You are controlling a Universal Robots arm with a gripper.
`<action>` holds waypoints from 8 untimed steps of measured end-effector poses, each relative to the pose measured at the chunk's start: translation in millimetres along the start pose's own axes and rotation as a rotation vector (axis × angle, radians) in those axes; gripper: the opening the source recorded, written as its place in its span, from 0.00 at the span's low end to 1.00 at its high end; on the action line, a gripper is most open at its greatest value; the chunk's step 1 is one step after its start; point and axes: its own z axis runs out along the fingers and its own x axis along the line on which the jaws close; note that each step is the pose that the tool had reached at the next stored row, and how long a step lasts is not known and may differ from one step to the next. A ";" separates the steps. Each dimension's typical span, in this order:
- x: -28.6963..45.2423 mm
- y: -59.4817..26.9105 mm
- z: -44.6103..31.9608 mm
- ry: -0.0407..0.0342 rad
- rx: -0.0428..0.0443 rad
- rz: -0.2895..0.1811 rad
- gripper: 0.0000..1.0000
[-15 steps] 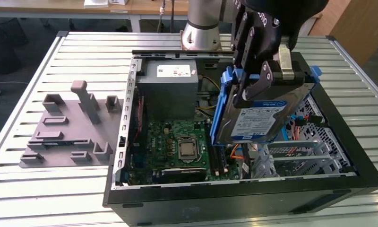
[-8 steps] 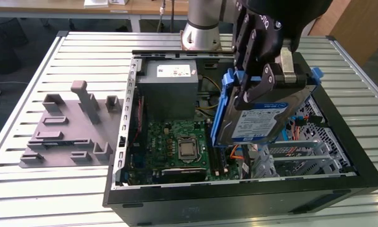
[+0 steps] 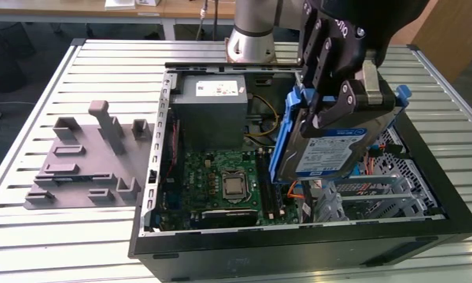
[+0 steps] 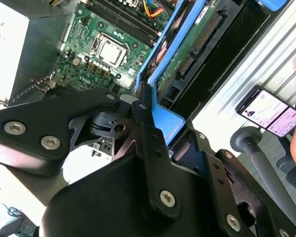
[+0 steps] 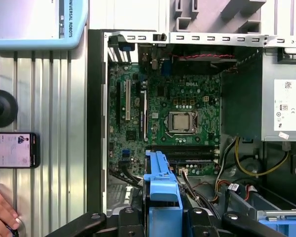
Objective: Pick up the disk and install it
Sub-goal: 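Insert the disk into the insertion slot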
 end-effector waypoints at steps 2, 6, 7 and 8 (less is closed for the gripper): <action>0.0 -2.7 0.0 0.0001 0.0000 0.000 0.36; -0.1 -6.5 0.1 0.0001 0.0000 0.000 0.36; -0.1 -7.2 0.1 0.0001 0.0000 0.000 0.36; -0.1 -8.0 0.2 0.0001 0.0000 0.000 0.36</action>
